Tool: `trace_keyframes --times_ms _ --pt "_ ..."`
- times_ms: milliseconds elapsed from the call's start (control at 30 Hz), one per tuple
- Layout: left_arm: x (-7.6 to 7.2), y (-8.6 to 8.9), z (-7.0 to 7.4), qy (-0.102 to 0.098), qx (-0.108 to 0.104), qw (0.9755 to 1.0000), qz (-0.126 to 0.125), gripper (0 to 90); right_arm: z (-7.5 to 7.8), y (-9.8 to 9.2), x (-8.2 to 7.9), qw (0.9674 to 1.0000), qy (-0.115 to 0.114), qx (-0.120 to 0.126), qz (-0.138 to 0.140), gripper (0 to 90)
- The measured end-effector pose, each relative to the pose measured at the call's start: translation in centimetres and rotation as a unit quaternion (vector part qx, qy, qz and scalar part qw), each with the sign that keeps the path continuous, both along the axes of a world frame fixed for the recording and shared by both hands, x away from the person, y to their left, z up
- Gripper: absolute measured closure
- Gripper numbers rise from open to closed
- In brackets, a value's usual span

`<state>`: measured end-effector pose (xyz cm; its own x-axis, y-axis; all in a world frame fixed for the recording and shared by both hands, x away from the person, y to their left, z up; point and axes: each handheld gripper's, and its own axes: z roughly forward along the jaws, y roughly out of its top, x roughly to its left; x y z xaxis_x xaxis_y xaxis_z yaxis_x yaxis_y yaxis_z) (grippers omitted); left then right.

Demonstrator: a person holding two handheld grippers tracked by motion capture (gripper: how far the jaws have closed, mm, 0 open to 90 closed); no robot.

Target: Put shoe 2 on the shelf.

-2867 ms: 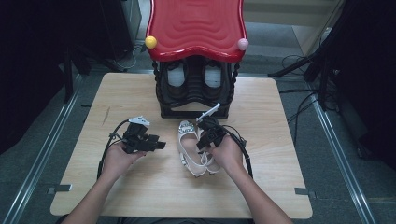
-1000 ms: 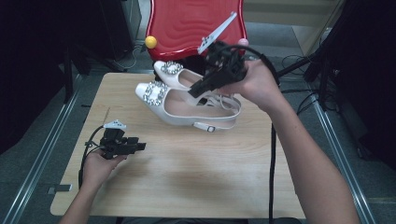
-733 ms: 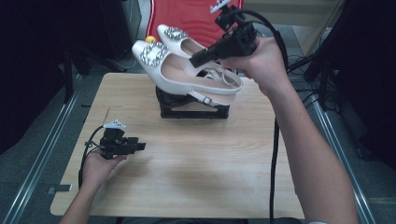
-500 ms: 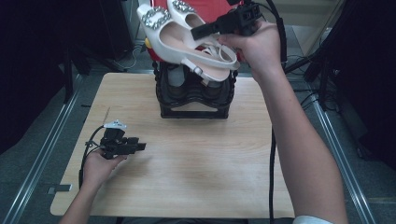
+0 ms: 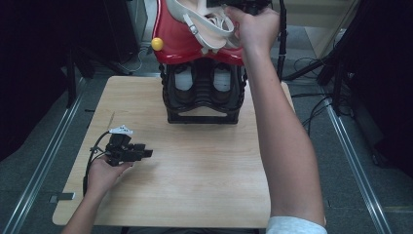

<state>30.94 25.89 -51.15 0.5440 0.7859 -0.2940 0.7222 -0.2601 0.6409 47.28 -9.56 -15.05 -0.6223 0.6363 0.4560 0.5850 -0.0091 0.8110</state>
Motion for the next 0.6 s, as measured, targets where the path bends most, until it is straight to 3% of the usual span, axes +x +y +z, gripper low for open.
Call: trace_keyframes --times_ms 33,133,367,600 --pt "0.0 0.0 0.0 0.001 0.0 1.0 -0.001 51.1 0.0 -0.2 0.2 0.9997 -0.005 0.01 -0.023 86.4" --pt "0.0 -0.1 -0.1 0.002 -0.002 1.0 -0.002 51.2 -0.1 -0.6 0.9 0.9983 0.001 0.024 -0.052 86.4" --pt "0.1 -0.2 -0.1 0.001 -0.001 1.0 -0.004 51.3 -0.5 -0.7 2.0 0.9929 0.007 0.027 -0.116 86.3" --pt "0.0 -0.3 -0.1 0.0 -0.004 1.0 -0.004 51.3 -1.5 0.6 3.1 0.9888 0.011 0.027 -0.146 86.3"
